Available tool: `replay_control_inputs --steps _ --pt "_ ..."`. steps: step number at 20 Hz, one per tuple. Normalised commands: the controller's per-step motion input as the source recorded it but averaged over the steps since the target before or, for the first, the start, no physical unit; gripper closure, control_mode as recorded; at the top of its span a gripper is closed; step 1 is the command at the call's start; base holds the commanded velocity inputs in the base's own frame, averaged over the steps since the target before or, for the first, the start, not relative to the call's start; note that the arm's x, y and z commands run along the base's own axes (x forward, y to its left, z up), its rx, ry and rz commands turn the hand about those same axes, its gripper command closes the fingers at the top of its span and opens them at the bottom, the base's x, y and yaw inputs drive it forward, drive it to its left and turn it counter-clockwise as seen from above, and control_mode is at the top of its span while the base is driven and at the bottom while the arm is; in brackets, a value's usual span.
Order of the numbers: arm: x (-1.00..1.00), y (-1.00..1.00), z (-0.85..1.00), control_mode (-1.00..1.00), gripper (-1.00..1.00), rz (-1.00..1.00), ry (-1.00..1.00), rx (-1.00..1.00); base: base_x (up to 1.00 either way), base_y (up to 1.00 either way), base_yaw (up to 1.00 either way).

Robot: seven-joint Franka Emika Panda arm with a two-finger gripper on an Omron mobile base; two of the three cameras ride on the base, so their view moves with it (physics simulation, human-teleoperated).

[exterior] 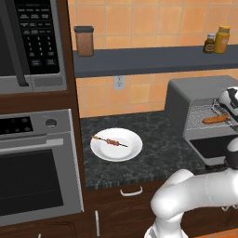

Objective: Pick up the kebab skewer and baguette bread, and place them inside the toaster oven. Close the toaster oven door and start by setting the timer.

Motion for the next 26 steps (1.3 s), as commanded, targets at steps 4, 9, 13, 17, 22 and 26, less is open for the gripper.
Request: replay_control_inputs --steps 4,9,13,17,22,26 --pt "-0.55 0.0 0.31 -1.0 -1.0 -0.1 -0.01 0.0 0.0 0.0 0.0" --pt "-1.0 0.03 0.49 -1.0 -1.0 -0.18 0.09 0.0 0.0 0.0 0.0" --pt "-1.0 0.84 0.03 -1.0 -1.0 -0.37 0.17 0.01 0.0 0.0 0.0" --pt "-0.94 1.0 0.0 -1.0 -1.0 -0.46 0.08 0.0 0.0 0.0 0.0" --pt "-0.72 1.0 -0.1 -1.0 -1.0 -0.47 0.01 0.02 0.0 0.0 0.0" --pt "-0.04 0.97 0.0 -1.0 -1.0 -0.46 -0.06 0.07 0.0 0.0 0.0"
